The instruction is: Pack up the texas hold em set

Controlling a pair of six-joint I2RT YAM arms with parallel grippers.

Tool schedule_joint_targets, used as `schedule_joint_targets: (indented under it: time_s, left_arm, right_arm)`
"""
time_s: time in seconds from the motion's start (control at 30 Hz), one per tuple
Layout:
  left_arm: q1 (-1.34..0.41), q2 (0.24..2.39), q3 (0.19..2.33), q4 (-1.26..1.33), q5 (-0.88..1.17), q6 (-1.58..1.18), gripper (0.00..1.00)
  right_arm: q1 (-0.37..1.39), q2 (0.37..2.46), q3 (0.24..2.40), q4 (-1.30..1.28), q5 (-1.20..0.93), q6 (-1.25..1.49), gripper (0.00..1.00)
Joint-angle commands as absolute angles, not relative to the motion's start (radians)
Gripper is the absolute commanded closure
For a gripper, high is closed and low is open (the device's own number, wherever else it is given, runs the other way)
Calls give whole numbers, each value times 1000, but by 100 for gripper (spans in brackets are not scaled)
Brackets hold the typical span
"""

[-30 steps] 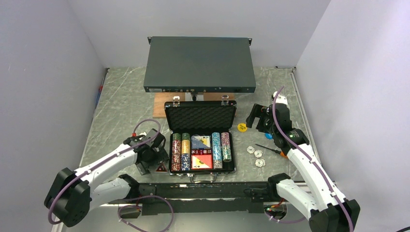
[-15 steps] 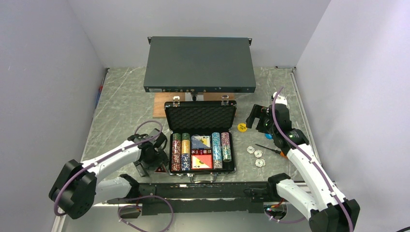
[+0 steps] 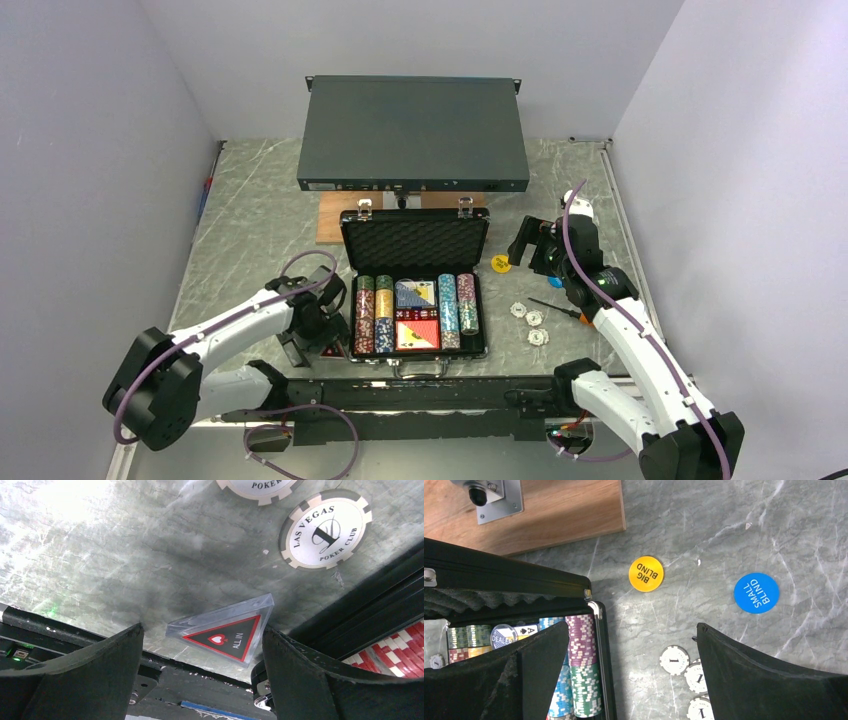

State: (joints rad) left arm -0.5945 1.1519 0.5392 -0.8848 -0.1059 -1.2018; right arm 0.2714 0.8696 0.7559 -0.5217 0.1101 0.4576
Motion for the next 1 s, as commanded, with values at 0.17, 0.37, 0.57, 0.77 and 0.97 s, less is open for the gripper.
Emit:
schedule_joint_targets:
  time_s: [0.17, 0.37, 0.57, 0.77, 0.97]
  left_arm:
    - [-594, 1185, 530, -820, -72, -1254, 25]
    - [-592, 1183, 544, -829, -124, -1236, 27]
    - [-594, 1191, 547, -832, -146, -1206, 14]
    - [-594, 1189, 543, -786, -150, -1132, 16]
    - [-594, 1188, 538, -771, -144, -1111, 25]
  right_arm:
    - [272, 867, 759, -489, 106, 466, 0]
    - [271, 865, 766, -494, 112, 462, 0]
    - [271, 862, 760, -493, 109, 466, 0]
    - [272, 865, 758, -490, 105, 469, 0]
    - [272, 863, 756, -489, 107, 471, 0]
